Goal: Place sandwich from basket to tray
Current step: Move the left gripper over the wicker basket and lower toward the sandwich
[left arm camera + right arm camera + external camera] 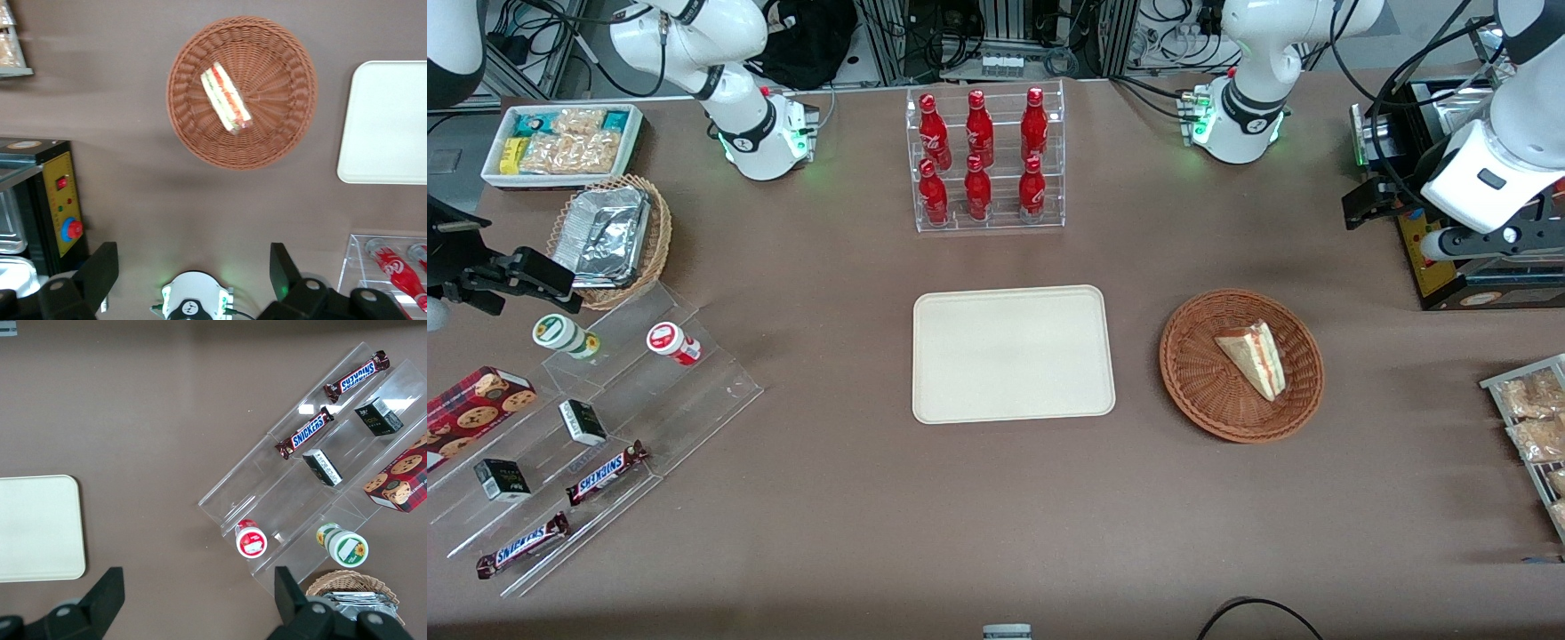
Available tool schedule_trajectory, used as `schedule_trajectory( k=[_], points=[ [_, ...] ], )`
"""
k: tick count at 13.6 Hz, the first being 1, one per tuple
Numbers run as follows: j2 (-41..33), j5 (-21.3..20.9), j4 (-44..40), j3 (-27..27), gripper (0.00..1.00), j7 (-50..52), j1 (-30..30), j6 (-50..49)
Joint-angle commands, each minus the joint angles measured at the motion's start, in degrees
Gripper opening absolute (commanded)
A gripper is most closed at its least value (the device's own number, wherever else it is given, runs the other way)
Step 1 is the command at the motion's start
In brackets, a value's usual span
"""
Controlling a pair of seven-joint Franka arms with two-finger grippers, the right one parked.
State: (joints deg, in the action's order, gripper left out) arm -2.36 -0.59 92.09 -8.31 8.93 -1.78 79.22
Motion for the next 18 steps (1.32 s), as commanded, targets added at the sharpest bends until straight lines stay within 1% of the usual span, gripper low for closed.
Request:
schedule_trajectory(
  k=[1, 4, 6, 12, 15, 18],
  points=[
    [0.69, 0.94, -1.04, 0.31, 1.00, -0.67, 0.29, -0.29],
    [2.87, 0.68, -0.51, 0.31, 1.00, -0.67, 0.20, -0.21],
    [3.76, 0.76, 2.20, 0.31, 1.00, -0.67, 0.20, 1.97],
    [2.62, 0.41, 16.26, 0.31, 1.00, -0.06, 0.29, 17.26],
    [0.87, 0.32, 26.62, 0.31, 1.00, 0.21, 0.29, 29.63],
    [1.39, 0.32, 33.49, 0.31, 1.00, 2.30, 0.38, 40.36]
  ],
)
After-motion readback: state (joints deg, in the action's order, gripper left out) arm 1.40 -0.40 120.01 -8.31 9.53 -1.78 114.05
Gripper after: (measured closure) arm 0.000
